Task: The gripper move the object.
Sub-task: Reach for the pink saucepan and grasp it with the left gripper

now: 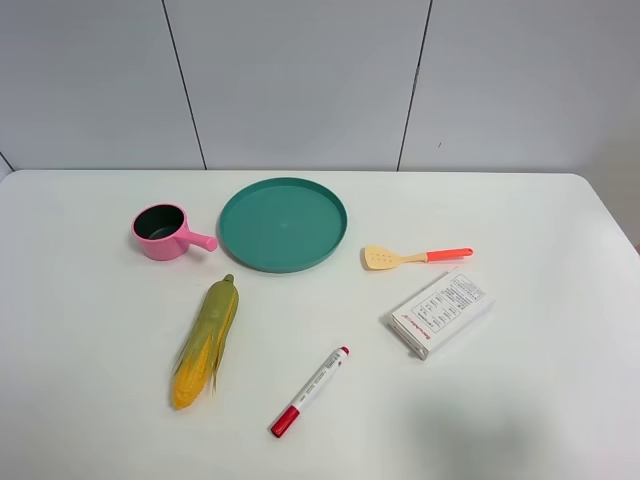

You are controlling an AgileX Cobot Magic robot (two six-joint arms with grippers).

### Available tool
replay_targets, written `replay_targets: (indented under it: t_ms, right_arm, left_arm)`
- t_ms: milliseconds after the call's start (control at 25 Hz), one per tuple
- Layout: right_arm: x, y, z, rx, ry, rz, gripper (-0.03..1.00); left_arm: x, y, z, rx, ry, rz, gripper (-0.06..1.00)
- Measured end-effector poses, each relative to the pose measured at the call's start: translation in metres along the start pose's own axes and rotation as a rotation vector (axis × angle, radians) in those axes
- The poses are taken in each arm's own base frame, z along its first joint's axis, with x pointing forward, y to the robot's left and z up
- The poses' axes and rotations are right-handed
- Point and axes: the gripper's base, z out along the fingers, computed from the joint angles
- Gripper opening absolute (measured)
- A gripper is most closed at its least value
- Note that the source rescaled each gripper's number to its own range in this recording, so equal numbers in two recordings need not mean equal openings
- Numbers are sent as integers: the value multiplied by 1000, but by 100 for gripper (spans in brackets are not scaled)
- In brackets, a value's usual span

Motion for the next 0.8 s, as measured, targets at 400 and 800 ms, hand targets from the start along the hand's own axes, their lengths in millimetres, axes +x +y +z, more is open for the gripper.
replay_targets:
  t_ms: [400,800]
  right_arm:
    - [0,0,0,0,0,0,100]
    - [0,0,0,0,0,0,100]
  left_arm:
    - [0,0,0,0,0,0,90]
    - [0,0,0,1,0,0,90]
